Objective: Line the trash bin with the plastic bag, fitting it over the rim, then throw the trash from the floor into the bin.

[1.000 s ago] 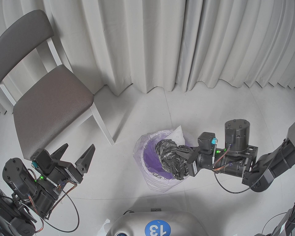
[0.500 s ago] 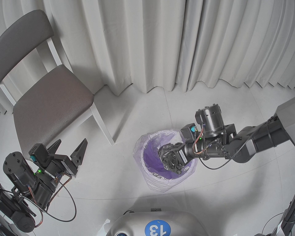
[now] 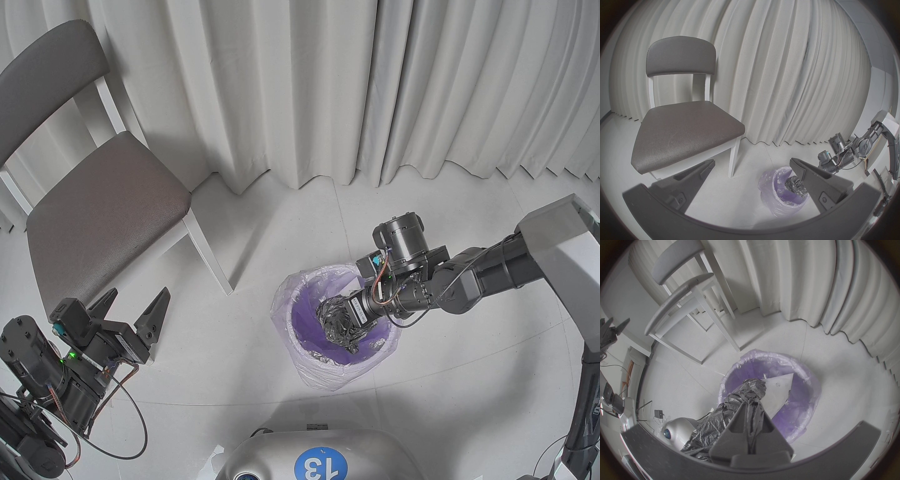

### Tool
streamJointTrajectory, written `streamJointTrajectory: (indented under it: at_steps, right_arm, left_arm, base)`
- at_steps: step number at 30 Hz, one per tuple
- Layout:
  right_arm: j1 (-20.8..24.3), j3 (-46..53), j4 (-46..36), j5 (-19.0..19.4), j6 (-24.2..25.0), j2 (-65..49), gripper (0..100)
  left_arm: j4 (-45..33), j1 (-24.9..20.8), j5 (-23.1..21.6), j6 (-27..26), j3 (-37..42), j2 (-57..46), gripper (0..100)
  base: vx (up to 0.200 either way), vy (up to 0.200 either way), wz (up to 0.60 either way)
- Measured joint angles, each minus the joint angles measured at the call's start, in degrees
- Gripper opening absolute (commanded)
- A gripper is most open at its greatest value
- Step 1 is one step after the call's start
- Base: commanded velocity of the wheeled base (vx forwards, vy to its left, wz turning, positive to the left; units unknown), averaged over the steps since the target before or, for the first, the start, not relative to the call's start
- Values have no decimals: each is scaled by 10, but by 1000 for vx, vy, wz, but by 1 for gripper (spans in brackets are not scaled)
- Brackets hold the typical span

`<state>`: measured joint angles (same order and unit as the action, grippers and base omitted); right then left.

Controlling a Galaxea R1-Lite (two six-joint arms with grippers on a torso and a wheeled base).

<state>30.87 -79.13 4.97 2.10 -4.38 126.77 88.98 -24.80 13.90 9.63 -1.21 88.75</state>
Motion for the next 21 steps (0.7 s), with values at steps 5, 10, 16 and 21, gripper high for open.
streamJointTrajectory:
  at_steps: [5, 10, 16, 21]
  right_arm:
    - [-7, -14, 2, 0, 5, 28, 0]
    - [-15, -50, 1, 7, 24, 64, 0]
    - [-23, -101, -9, 28, 28, 118, 0]
    - [-27, -148, -22, 30, 27, 168, 0]
  left_arm:
    - [0, 0, 0, 0, 1, -5, 100]
    - [0, -2, 1, 1, 2, -9, 100]
    - [0, -5, 3, 2, 2, -15, 100]
    - [0, -6, 4, 3, 2, -17, 100]
  base:
    - [0, 0, 0]
    - [0, 0, 0]
    - [0, 0, 0]
    - [0, 0, 0]
